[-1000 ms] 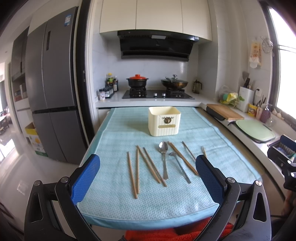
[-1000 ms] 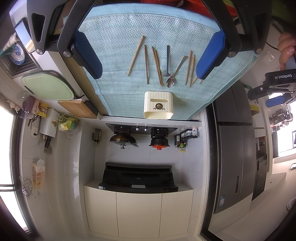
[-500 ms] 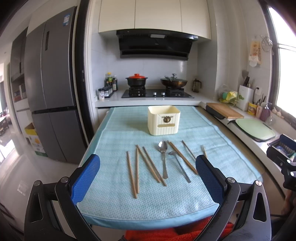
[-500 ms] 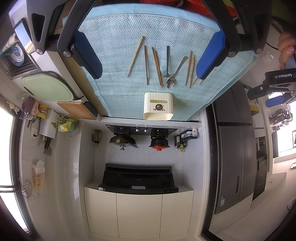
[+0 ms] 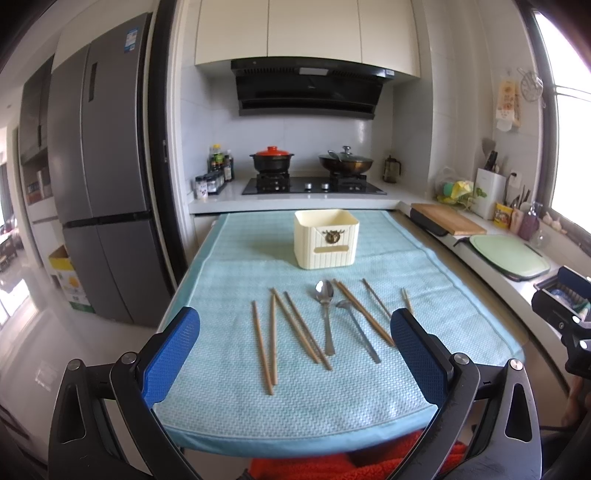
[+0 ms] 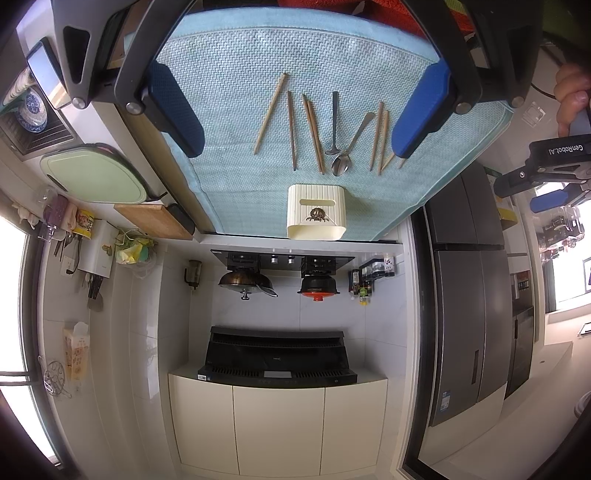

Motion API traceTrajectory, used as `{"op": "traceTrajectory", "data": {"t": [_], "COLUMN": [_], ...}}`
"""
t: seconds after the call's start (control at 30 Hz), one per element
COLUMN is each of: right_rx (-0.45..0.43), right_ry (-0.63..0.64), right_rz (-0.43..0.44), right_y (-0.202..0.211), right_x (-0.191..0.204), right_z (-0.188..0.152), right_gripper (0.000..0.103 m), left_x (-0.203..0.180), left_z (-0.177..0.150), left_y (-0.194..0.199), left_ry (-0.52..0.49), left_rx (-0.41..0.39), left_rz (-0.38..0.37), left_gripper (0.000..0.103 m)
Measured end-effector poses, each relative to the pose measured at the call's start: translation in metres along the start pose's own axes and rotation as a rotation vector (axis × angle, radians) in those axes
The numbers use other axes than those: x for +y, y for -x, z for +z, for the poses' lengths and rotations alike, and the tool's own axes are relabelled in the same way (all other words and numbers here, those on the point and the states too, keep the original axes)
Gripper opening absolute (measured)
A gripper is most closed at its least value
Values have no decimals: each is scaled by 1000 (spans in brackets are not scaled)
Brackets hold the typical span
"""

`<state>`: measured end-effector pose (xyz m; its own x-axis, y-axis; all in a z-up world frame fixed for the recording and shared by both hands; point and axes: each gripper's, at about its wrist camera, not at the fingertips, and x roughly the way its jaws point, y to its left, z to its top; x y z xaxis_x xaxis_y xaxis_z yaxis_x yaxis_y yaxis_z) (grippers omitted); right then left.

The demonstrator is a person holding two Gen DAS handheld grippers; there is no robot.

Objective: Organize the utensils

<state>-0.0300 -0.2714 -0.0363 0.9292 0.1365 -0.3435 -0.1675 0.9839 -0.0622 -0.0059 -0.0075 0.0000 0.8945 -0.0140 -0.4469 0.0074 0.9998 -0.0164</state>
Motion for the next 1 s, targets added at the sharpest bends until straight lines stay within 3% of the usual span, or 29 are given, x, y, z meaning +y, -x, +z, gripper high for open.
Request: {"op": "traceTrajectory", "data": {"t": [0.3, 0.6, 0.83, 1.0], "right_rx": [2, 26, 44, 65], "right_ry": [1, -24, -26, 1], "right_rz": [0, -18, -30, -59], "right_y": [-1, -13, -33, -62], "right_x": [1, -5, -17, -37], "right_z": [-1, -5, -6, -19], "right_gripper": [103, 103, 103, 103], "left_x": [0, -3, -8, 16], "left_z": [-1, -4, -19, -19], "left_y": [-3, -17, -46, -68], "left_ry": [-4, -41, -84, -11], "left_rx": [13, 75, 232, 232], "left_rz": [-10, -51, -107, -70], "left_gripper": [103, 103, 103, 103]}}
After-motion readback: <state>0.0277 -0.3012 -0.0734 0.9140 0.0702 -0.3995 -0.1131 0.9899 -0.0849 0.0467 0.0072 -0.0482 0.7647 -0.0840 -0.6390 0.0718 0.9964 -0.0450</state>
